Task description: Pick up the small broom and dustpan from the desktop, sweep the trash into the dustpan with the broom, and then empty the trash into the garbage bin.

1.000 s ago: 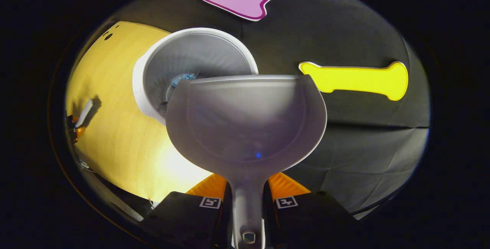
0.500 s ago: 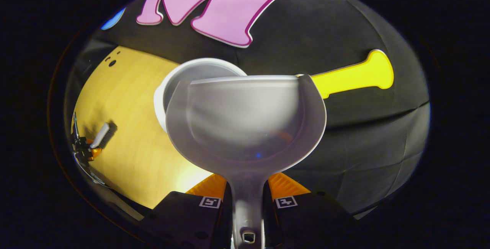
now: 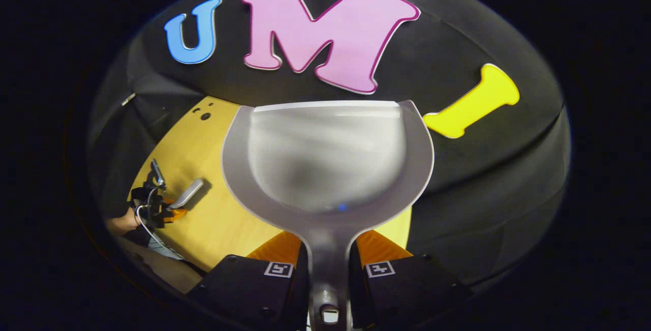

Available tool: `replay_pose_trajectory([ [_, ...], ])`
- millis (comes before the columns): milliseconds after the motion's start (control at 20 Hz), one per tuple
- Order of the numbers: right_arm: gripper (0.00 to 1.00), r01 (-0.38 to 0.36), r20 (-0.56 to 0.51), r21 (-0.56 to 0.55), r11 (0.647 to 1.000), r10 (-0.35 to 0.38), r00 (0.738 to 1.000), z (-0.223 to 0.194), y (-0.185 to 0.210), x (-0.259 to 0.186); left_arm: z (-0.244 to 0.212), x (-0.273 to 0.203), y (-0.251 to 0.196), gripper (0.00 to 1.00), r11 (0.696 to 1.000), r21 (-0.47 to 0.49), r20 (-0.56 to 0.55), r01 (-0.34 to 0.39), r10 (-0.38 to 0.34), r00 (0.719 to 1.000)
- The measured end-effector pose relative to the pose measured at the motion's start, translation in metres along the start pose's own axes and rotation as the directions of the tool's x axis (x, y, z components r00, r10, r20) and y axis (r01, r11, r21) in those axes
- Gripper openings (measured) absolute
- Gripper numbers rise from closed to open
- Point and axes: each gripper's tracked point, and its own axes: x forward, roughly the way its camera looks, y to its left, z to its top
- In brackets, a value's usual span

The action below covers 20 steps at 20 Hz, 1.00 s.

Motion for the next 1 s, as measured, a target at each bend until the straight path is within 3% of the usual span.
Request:
replay_pose_trajectory([
  [200, 0.36, -0.018, -0.020, -0.035, 0.999, 0.017, 1.000, -0.057, 0.029, 0.014, -0.005, -0.002, 0.004, 0.28, 0.997, 0.031, -0.009, -0.074, 0.074, 0.997],
  [550, 0.37, -0.085, -0.147, -0.034, 0.996, 0.079, 0.986, -0.168, 0.078, 0.063, -0.008, -0.005, 0.009, 0.28, 0.980, 0.079, -0.012, -0.181, 0.182, 0.983],
  [1000, 0.37, -0.171, -0.224, 0.041, 0.984, 0.176, 0.959, -0.244, 0.167, 0.148, -0.007, -0.008, 0.010, 0.28, 0.966, 0.084, -0.017, -0.243, 0.246, 0.969],
])
